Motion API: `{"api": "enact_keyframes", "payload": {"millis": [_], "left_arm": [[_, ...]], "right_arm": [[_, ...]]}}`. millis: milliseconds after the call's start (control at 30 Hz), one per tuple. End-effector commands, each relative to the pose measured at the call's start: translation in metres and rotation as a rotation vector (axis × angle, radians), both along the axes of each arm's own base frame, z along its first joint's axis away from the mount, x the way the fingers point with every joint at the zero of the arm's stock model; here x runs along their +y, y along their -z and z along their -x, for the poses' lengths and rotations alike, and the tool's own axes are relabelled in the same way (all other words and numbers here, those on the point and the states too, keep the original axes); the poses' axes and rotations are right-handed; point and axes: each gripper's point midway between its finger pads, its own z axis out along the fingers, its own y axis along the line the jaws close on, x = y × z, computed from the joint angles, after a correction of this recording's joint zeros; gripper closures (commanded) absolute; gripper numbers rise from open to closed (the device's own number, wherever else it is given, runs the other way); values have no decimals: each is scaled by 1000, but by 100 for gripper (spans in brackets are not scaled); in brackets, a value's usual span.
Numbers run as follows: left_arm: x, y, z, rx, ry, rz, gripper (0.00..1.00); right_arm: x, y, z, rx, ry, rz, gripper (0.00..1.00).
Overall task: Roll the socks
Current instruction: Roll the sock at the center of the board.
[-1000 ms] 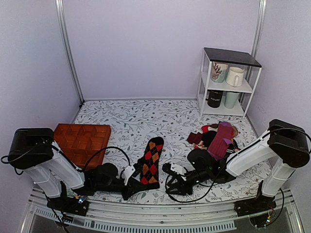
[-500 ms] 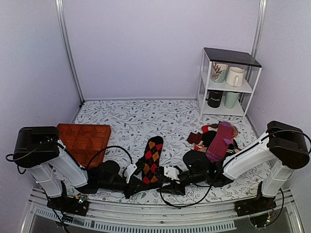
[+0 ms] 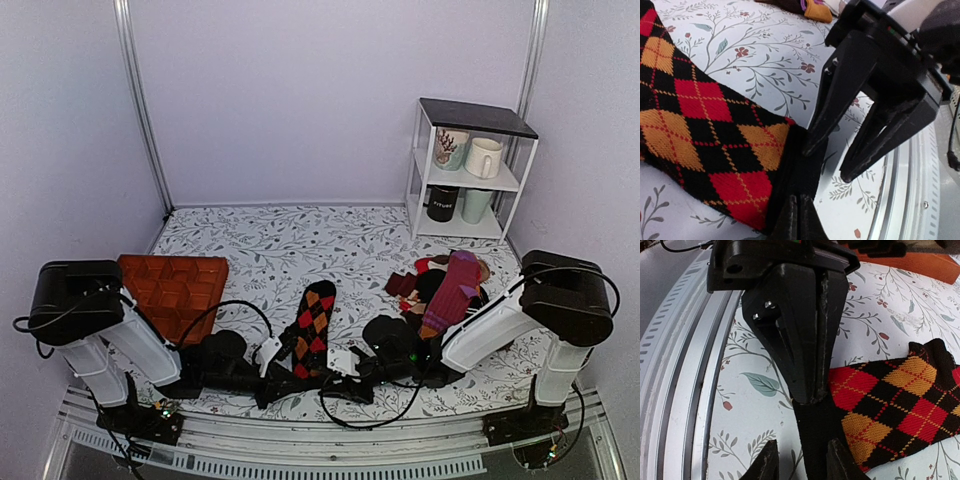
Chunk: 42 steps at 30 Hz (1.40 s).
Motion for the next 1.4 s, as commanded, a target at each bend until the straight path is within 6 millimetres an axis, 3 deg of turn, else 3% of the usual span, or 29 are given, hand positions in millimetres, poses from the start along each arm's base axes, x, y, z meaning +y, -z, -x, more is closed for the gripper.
{"api": "enact_keyframes", "payload": {"millis": [0, 267, 433, 600, 700, 867, 933, 1067, 1200, 1367], "left_arm": [[55, 73, 26, 156, 1, -302, 100], [53, 69, 26, 149, 10, -285, 100], [54, 66, 24, 135, -2, -282, 100], [58, 56, 11, 72, -61, -276, 98], [60, 39, -4, -11, -113, -251, 92], [52, -17, -21, -209, -140, -132, 84], [46, -42, -19, -314, -102, -67, 82], [41, -72, -8, -450, -30, 27, 78], [32, -77, 2, -482, 37, 51, 76], [17, -60, 5, -486, 91, 5, 74]], "right_arm": [[3, 12, -5, -2, 32, 34, 68], [-2, 34, -10, 20, 78, 121, 79], [-16, 52, -10, 75, 132, 201, 93], [-31, 64, -2, 179, 188, 281, 97], [-42, 73, 4, 257, 229, 345, 98], [-49, 78, 13, 430, 275, 416, 98], [-50, 78, 13, 498, 280, 431, 98], [-53, 81, 12, 610, 307, 470, 98], [-56, 83, 13, 721, 322, 504, 97], [-63, 86, 11, 805, 358, 541, 97]]}}
